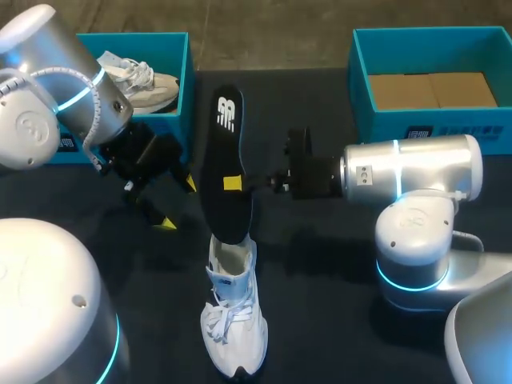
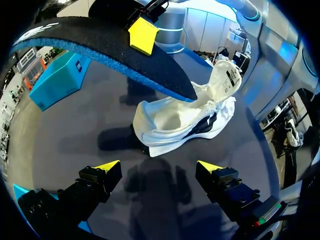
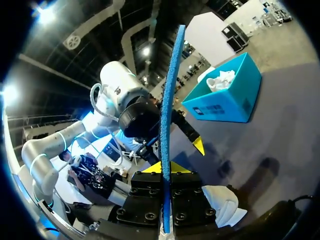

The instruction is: Take the shoe out of the shoebox, open the shoe tongue, remove and reinsert the insole, then place the shoe into the shoebox

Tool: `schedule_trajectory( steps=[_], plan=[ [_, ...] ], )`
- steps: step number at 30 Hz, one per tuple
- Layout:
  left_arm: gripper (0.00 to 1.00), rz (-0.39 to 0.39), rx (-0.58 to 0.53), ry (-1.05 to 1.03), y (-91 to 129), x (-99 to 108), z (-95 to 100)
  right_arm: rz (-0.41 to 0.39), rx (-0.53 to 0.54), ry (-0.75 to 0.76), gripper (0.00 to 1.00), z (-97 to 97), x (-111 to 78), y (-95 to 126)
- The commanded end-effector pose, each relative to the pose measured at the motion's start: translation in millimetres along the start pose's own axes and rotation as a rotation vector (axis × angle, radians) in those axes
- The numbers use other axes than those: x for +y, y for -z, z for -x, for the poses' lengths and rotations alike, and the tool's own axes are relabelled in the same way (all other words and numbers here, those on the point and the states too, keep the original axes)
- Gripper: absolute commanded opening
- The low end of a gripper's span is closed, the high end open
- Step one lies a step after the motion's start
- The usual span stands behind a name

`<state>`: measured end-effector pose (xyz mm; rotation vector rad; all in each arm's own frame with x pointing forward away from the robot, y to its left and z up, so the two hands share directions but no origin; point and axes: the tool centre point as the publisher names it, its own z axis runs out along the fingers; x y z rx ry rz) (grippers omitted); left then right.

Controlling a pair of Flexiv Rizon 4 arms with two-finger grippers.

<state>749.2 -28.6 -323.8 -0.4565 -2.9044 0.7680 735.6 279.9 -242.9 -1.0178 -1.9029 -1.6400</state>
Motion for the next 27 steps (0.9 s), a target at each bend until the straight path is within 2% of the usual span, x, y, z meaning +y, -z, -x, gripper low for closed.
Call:
schedule_trajectory(
  steps=[1,6,12,20,27],
  plan=[
    [1.0,0.026,-0.009,0.064,-10.6,-2.7,-2.7,-0.009,0.005,0.023,0.0,7.1,-5.3,-5.8],
    [1.0,0.085,-0.033,0.119,-19.6,-0.7,-7.3,-0.008,0.015,0.045,0.0,15.9,-8.3,-10.1],
    [1.0,0.111,-0.041,0.156,-23.6,3.5,-13.8,-0.004,0.005,0.049,0.0,24.5,-6.4,-13.2],
    [1.0,0.068,-0.044,0.161,-24.5,8.6,-23.8,0.004,-0.002,0.036,0.0,35.8,-9.5,-12.1],
    [1.0,0.068,-0.039,0.13,-22.5,-3.1,-30.9,0.009,-0.007,0.023,0.0,43.9,-13.5,-7.0]
  ],
)
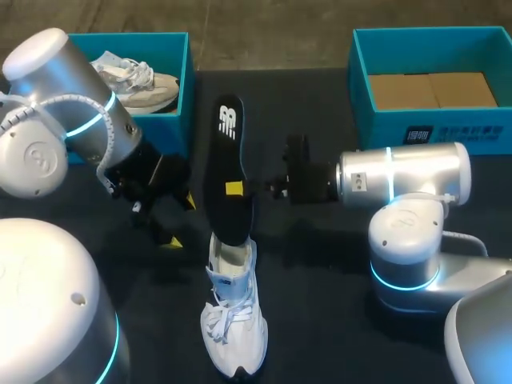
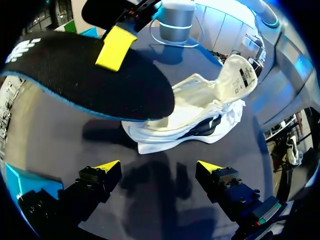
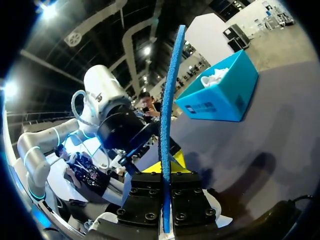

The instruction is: Take the shoe out of the shoebox, open the shoe tongue, remove and reinsert the insole, then place the shoe into the shoebox

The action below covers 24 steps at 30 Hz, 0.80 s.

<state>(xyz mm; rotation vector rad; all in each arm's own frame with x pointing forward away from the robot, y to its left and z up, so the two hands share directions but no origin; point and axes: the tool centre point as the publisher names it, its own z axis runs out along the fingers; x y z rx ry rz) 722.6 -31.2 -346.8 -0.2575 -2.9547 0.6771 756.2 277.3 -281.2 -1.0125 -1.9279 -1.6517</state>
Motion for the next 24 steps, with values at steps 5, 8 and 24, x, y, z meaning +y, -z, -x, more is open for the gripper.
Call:
schedule_trajectory(
  steps=[5,8,24],
  plan=[
    [1.0,0.017,-0.005,-0.004,5.3,-5.9,-9.4,0.017,0.015,0.004,0.0,2.5,-8.4,1.4],
    [1.0,0.03,0.003,-0.01,5.5,-6.0,-9.3,0.027,0.009,-0.003,0.0,0.6,-9.2,1.5],
    [1.0,0.03,0.011,-0.007,1.6,-5.8,-10.4,0.032,0.009,-0.023,0.0,1.4,-16.2,-4.8]
  ],
)
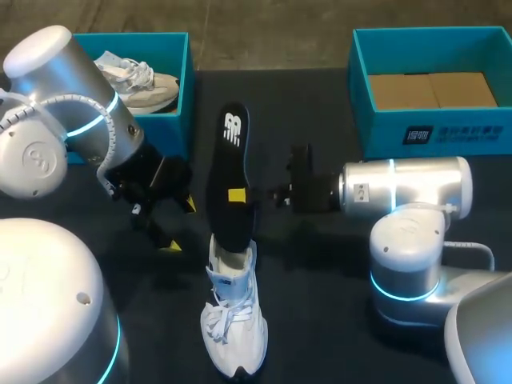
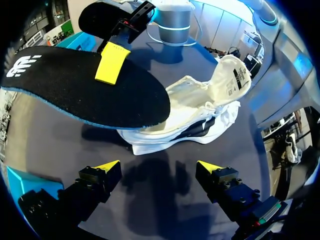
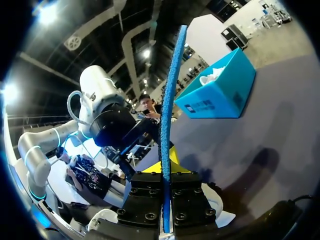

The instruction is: Take the shoe out of the shoebox, open the shoe tongue, remove and reinsert the insole, then place the shoe into the shoebox

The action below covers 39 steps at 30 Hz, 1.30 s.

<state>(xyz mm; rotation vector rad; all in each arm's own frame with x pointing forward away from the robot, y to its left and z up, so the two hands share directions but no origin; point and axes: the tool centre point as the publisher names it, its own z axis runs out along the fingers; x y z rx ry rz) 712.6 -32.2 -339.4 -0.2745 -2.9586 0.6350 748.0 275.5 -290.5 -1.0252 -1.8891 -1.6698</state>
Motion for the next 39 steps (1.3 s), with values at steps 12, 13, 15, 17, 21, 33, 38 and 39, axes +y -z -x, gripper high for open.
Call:
schedule_trajectory(
  steps=[12,13,15,17,21,33,38,39],
  plan=[
    [1.0,0.008,0.018,0.015,-10.9,1.0,-0.6,0.049,-0.012,-0.016,0.0,-5.9,-11.4,-6.0],
    [1.0,0.009,0.019,0.016,-11.5,1.2,-0.7,0.052,-0.015,-0.016,0.0,-5.7,-11.9,-5.8],
    [1.0,0.009,0.022,0.018,-12.3,1.4,-1.1,0.058,-0.014,-0.017,0.0,-5.9,-12.9,-5.6],
    [1.0,0.009,0.023,0.02,-13.3,1.7,-1.2,0.063,-0.019,-0.017,0.0,-6.0,-13.2,-5.4],
    [1.0,0.01,0.026,0.022,-14.8,1.9,-2.5,0.071,-0.022,-0.016,0.0,-6.7,-13.1,-4.8],
    [1.0,0.012,0.028,0.023,-15.3,1.8,-3.1,0.081,-0.025,-0.032,0.0,-2.5,-17.6,-6.1],
    [1.0,0.012,0.028,0.023,-15.3,1.8,-3.1,0.089,-0.035,-0.038,0.0,-1.2,-20.5,-8.1],
    [1.0,0.012,0.028,0.023,-15.3,1.8,-3.1,0.09,-0.038,-0.039,0.0,-0.8,-21.0,-8.5]
  ],
)
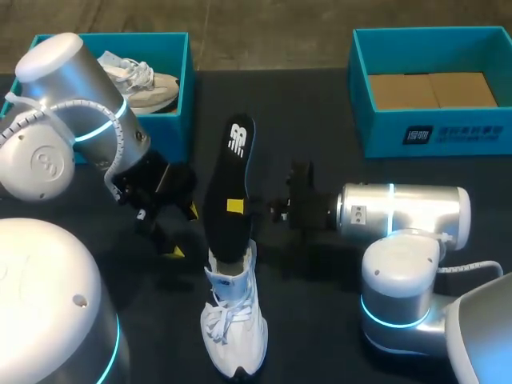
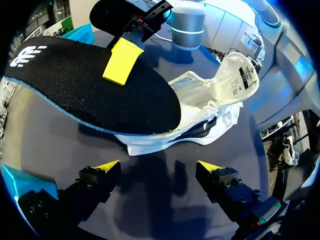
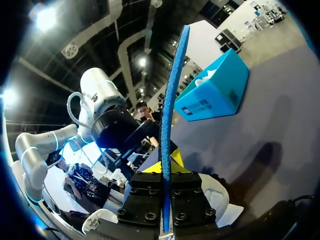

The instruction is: Take the shoe out of the shoebox, open the shoe tongue, remove and reinsert the insole, then place the shoe into the shoebox

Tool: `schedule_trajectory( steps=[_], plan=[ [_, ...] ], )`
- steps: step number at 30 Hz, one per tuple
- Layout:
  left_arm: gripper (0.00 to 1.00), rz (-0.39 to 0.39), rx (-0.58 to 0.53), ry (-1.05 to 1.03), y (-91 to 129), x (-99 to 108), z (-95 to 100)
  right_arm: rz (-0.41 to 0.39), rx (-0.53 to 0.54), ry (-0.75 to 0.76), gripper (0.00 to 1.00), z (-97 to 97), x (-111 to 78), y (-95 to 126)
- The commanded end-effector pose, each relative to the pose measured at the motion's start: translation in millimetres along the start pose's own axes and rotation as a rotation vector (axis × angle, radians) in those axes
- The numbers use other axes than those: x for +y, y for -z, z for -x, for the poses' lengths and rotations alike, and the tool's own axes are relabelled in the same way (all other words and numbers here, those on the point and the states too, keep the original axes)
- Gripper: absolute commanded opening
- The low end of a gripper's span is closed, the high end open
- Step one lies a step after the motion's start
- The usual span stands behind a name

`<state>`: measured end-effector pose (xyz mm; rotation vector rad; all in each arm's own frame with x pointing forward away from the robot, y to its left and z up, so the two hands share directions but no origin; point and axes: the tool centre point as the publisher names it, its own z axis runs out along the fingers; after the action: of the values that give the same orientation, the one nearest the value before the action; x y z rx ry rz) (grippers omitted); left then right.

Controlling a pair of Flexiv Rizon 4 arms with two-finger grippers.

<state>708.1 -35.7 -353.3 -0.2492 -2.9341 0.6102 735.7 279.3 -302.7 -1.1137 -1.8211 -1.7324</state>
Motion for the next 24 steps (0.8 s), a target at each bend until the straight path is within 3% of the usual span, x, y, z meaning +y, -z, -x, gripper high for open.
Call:
schedule_trajectory(
  steps=[1,24],
  plan=[
    [1.0,0.003,-0.001,0.001,-0.7,-0.1,-0.2,0.01,-0.013,-0.002,0.0,-0.5,-4.6,-4.3],
    [1.0,0.003,-0.001,0.001,-0.7,-0.1,-0.2,0.025,-0.021,-0.014,0.0,4.7,-14.8,-5.9]
  ],
)
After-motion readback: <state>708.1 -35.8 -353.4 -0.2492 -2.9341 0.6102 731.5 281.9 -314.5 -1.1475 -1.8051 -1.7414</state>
